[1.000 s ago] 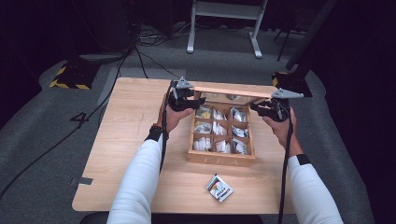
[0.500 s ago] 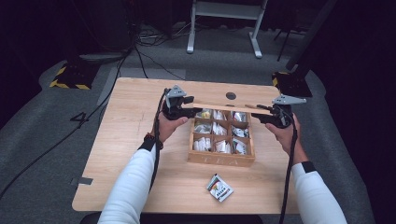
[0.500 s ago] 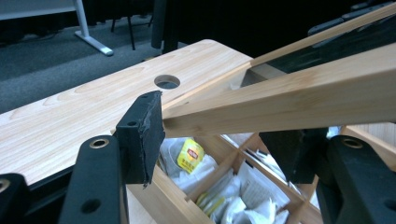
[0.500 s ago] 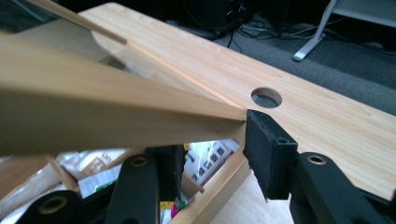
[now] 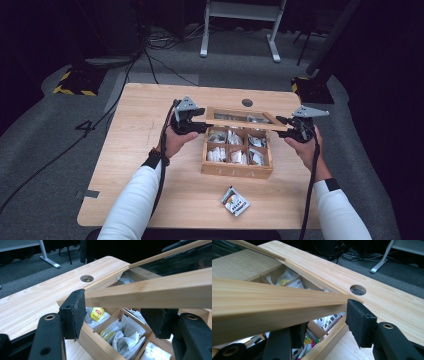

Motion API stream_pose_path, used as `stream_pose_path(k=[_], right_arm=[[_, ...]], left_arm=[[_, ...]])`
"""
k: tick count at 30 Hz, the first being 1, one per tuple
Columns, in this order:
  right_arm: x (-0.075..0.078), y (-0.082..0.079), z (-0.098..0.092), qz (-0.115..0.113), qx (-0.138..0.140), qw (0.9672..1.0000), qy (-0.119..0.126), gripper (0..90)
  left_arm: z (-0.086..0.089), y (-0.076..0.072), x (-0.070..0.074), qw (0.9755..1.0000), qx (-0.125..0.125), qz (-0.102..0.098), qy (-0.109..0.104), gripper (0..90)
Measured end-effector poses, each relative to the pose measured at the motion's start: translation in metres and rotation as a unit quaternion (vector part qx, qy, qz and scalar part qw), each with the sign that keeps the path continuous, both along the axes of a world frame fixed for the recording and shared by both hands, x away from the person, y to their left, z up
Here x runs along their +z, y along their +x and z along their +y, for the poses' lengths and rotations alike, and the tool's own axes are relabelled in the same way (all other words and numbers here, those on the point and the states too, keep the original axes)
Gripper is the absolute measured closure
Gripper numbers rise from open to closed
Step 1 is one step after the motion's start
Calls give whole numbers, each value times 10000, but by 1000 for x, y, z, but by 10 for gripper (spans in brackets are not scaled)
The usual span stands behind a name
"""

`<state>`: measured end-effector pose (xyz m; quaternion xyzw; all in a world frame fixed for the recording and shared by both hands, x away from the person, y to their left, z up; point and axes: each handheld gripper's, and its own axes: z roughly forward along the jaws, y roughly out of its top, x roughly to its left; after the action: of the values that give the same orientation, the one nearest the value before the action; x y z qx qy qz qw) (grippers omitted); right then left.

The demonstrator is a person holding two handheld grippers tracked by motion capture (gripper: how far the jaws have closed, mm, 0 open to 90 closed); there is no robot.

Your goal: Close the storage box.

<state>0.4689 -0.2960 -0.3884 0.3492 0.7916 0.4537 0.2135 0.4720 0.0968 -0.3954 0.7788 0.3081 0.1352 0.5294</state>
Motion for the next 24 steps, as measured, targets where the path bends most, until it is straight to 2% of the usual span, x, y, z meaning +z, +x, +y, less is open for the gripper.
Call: stream_pose_path(k=[1,7,11,15,24], right_arm=[[0,-2,1,-76,8,10000,-15,532],[-4,-15,2,-95,97,9998,-132,499],[-4,-22,-2,-43,190,9998,-6,488],[-4,-29,-4,-47,180,9998,-91,482],[1,-44,-3,-152,341,9992,-132,473]], left_arm=[[1,-2,0,10000,-28,0,41,379],[0,-11,-1,9993,-118,-84,333,378],[-1,-20,1,9981,-164,-216,553,377],[-1,-25,1,9975,-203,-244,634,376],[5,-35,1,9979,-253,-211,559,372]])
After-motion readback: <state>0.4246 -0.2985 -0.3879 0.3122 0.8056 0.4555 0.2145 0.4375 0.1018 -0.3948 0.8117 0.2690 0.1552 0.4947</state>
